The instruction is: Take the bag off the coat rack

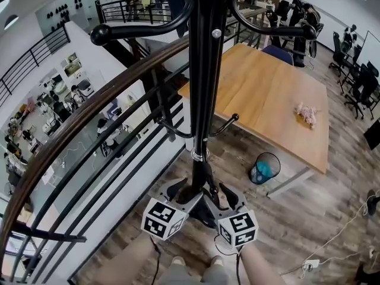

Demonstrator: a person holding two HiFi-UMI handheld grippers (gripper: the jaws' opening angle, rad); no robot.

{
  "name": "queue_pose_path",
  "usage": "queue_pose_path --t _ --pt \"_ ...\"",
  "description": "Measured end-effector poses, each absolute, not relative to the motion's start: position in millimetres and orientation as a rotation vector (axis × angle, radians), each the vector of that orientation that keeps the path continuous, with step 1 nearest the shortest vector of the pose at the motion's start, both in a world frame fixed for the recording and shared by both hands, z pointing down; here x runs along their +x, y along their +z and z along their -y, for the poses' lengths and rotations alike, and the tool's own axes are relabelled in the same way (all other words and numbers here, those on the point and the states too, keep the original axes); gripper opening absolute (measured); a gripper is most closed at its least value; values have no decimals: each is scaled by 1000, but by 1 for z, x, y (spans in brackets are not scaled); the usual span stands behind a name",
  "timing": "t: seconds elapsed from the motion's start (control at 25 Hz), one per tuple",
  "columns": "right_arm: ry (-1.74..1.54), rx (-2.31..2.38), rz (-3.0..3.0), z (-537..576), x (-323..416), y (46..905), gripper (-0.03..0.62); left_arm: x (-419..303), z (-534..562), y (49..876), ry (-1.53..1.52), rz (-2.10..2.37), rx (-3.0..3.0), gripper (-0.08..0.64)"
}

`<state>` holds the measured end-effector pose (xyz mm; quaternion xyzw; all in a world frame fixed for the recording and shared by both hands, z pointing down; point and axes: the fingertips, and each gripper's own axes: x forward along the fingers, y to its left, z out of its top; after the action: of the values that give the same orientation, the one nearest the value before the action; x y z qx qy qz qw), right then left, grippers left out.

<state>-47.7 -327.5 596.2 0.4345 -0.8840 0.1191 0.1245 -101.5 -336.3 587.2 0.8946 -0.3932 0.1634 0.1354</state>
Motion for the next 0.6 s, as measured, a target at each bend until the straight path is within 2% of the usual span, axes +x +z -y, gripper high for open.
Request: queue_pose_path --t 0.32,0.52,0.6 --pt "313 1284 2558 343 -55 607 133 -93 348 596 444 1121 2579 143" --pt "307 1294 2548 344 -47 604 79 -88 346 595 506 1153 2599 24" --pt "329 1314 2546 342 -42 600 69 -90 343 594 538 1173 2587 18"
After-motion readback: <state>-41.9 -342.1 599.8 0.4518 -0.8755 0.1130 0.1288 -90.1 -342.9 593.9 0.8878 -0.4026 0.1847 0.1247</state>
